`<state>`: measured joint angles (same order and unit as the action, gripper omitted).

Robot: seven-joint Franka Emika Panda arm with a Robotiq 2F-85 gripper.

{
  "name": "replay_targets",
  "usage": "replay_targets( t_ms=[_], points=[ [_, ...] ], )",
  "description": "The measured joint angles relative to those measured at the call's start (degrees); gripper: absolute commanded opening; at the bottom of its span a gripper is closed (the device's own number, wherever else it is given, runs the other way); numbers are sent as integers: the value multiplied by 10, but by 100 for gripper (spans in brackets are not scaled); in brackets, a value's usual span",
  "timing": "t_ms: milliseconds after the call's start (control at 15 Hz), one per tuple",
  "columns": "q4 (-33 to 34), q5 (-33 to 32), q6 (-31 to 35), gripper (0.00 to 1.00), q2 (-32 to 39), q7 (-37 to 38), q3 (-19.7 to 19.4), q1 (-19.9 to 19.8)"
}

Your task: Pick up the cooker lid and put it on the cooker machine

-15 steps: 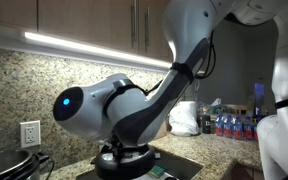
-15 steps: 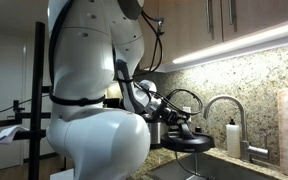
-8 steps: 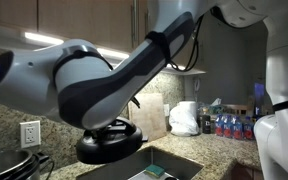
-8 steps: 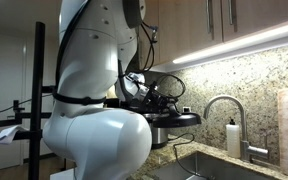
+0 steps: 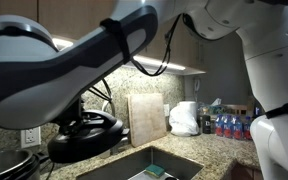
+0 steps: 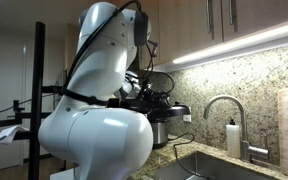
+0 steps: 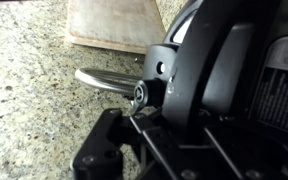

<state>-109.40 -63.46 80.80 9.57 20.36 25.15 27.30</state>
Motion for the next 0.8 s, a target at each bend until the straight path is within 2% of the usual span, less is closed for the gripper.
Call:
replay_targets(
  t_ms=[467,800],
  points=[
    [65,-69,6,1,50,0,8,53],
    [85,-95,107,1,67,-23,0,54]
  ],
)
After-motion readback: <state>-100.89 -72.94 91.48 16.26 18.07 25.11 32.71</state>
